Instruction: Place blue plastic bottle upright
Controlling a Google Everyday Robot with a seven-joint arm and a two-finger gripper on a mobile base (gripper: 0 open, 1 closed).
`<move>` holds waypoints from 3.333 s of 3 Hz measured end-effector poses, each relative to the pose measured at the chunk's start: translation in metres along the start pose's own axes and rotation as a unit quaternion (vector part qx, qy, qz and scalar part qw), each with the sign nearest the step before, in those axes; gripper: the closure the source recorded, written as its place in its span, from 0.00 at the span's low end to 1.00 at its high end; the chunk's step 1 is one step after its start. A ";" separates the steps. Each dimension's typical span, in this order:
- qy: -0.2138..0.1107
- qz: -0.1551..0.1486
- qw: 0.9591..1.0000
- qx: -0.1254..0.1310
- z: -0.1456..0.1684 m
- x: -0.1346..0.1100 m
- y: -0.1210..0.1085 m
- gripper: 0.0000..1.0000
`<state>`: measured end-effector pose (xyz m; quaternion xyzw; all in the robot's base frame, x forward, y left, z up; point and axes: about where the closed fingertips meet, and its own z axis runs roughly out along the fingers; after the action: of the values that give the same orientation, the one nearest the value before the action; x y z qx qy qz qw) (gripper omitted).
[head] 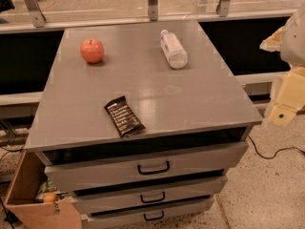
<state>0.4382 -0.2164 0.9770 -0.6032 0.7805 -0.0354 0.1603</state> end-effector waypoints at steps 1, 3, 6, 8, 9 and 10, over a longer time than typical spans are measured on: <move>0.000 0.000 1.000 0.000 0.000 0.000 0.000 0.00; -0.051 0.034 0.998 0.024 0.017 -0.028 -0.079 0.00; -0.134 0.152 0.977 0.065 0.052 -0.059 -0.170 0.00; -0.175 0.236 0.953 0.073 0.092 -0.091 -0.197 0.00; -0.194 0.301 0.929 0.092 0.119 -0.113 -0.218 0.00; -0.215 0.371 0.898 0.097 0.141 -0.138 -0.242 0.00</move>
Offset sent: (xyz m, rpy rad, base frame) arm 0.0801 0.0048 0.0040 0.0584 -0.0274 -0.0441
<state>0.7354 -0.1312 0.9320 -0.2445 0.8868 0.0814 0.3836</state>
